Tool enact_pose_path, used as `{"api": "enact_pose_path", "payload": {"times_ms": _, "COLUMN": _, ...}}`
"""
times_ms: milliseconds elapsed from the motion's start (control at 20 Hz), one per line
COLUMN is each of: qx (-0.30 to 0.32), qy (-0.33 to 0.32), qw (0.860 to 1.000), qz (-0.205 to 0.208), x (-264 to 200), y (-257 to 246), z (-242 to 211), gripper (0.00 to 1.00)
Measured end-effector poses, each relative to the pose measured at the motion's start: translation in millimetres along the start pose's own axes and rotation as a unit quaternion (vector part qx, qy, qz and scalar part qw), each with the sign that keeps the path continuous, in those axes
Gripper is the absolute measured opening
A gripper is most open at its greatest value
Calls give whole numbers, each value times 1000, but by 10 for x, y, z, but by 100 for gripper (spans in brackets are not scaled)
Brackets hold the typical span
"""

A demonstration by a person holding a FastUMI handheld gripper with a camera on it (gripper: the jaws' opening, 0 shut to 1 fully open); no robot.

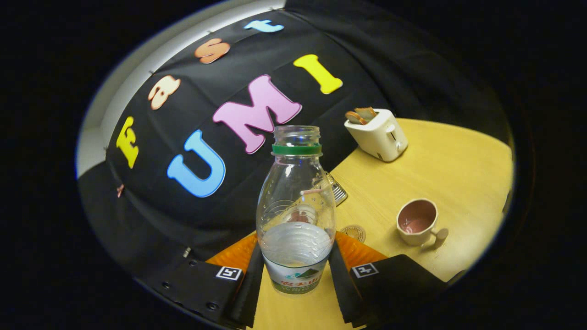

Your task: Take the bottle from table, then pour the juice into the cup, finally place the bottle on the coaster

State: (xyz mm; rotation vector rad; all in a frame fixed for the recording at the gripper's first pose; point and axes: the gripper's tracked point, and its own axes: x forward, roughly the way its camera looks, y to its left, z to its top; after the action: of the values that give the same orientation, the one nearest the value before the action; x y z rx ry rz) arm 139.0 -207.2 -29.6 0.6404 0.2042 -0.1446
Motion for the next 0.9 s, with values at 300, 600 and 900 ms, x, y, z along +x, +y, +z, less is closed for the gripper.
{"api": "enact_pose_path", "payload": {"times_ms": 300, "qx": -248, "qy": -52, "qw": 967, "qz": -38, "x": 200, "y": 124, "z": 185, "gripper": 72}}
{"api": "enact_pose_path", "payload": {"times_ms": 600, "qx": -344, "qy": -70, "qw": 935, "qz": -46, "x": 762, "y": 95, "z": -83, "gripper": 72}}
{"api": "enact_pose_path", "payload": {"times_ms": 900, "qx": -343, "qy": -67, "qw": 935, "qz": -69, "x": 1457, "y": -222, "z": -351, "gripper": 72}}
